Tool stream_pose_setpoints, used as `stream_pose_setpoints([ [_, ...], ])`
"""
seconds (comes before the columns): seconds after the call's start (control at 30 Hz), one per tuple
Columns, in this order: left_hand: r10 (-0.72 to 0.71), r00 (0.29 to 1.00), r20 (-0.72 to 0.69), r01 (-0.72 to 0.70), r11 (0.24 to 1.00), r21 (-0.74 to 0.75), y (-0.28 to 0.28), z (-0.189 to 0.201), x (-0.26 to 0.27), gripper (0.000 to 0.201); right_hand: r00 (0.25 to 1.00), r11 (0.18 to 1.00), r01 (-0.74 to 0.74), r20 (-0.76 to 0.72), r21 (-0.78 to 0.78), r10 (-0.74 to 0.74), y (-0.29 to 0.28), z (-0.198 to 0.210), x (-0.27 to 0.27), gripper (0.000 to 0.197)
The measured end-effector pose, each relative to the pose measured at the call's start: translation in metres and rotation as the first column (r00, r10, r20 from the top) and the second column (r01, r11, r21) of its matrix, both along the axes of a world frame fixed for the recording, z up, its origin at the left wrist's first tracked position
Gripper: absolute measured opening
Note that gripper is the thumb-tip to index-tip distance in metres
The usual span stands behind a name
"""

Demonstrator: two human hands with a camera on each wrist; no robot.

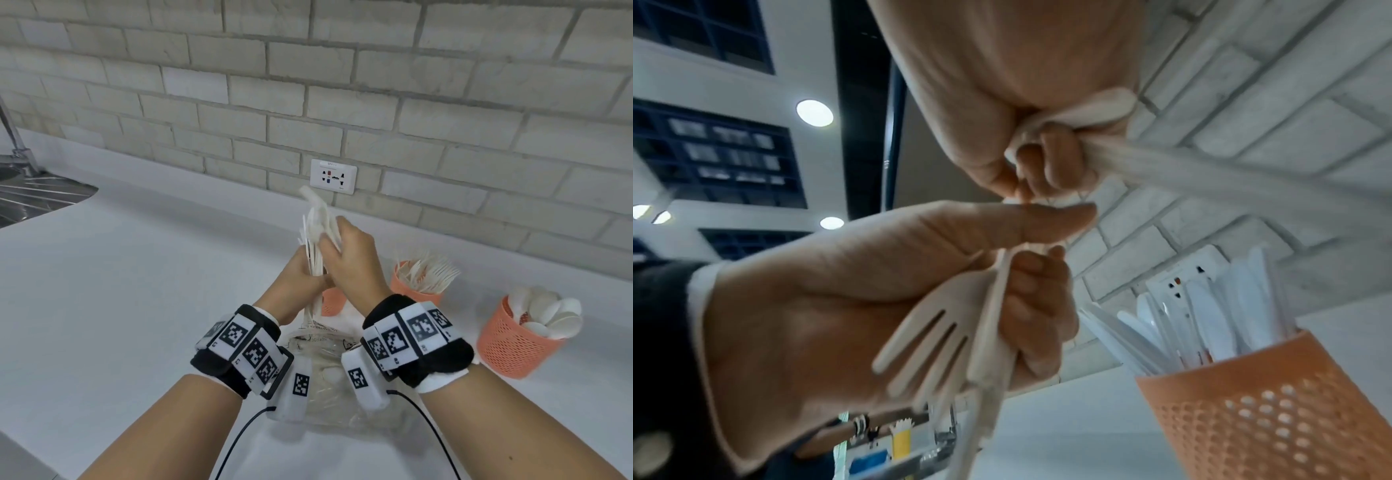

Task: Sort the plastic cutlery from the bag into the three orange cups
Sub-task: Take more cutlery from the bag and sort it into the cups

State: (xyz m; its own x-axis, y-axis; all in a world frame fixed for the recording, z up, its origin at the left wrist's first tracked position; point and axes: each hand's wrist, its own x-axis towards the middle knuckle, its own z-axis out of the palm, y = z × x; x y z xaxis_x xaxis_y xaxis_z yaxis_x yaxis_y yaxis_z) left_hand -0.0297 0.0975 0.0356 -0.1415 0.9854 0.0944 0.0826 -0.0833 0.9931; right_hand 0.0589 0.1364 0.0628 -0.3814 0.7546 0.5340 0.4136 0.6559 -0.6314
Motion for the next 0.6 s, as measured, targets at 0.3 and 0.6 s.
stream_pose_setpoints([
  [0.3,-0.101,0.989,0.110,0.117,0.981,-0.156,0.003,-0.004,-0.006,0.042,0.870,0.930,-0.220,-0.490,-0.294,0.051,0.016,0.028,0.023,0.014],
  [0.6,-0.223,0.972,-0.079,0.208,0.964,-0.166,0.002,0.003,0.019,0.016,0.983,0.972,-0.168,0.044,-0.163,0.178,0.014,0.028,0.036,0.008],
])
